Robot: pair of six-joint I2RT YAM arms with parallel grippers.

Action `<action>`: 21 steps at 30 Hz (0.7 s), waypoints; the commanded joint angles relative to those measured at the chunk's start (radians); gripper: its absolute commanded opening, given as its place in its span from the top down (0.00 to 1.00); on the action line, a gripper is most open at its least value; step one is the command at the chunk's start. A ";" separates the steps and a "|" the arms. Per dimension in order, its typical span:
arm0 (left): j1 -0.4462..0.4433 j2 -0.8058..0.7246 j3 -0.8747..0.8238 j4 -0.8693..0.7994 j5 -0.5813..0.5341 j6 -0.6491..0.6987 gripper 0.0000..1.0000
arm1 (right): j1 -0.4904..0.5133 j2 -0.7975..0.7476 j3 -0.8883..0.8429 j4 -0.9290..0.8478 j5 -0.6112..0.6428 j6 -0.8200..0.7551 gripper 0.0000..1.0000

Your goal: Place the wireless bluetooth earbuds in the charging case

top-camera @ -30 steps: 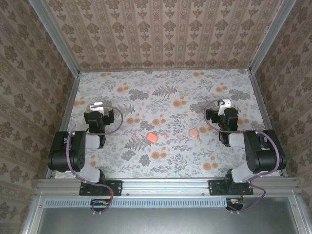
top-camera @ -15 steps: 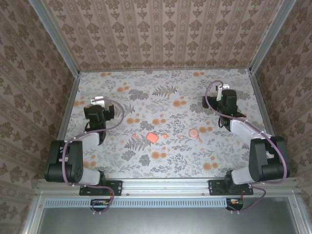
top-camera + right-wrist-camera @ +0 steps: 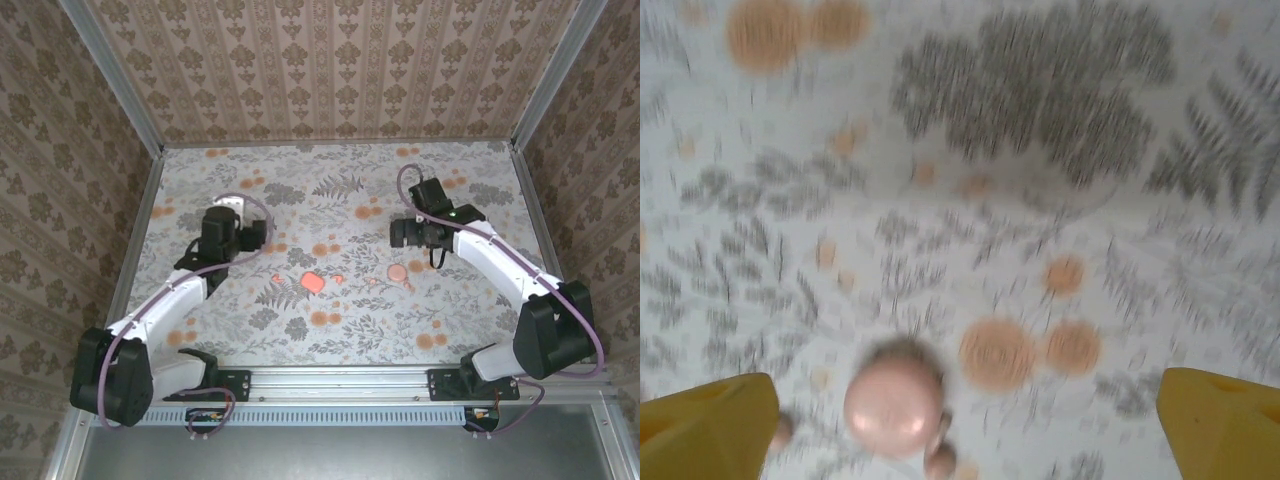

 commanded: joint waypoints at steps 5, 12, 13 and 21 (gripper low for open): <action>-0.140 -0.017 0.080 -0.339 0.071 -0.117 0.18 | 0.073 0.000 -0.010 -0.223 -0.064 0.143 0.08; -0.204 -0.028 0.032 -0.360 0.085 -0.194 0.18 | 0.087 0.025 -0.067 -0.159 -0.116 0.183 0.13; -0.208 -0.025 0.024 -0.353 0.085 -0.201 0.18 | 0.087 0.032 -0.068 -0.149 -0.116 0.184 0.14; -0.227 0.001 0.017 -0.358 0.080 -0.217 0.18 | 0.088 0.143 -0.023 -0.124 -0.119 0.177 0.22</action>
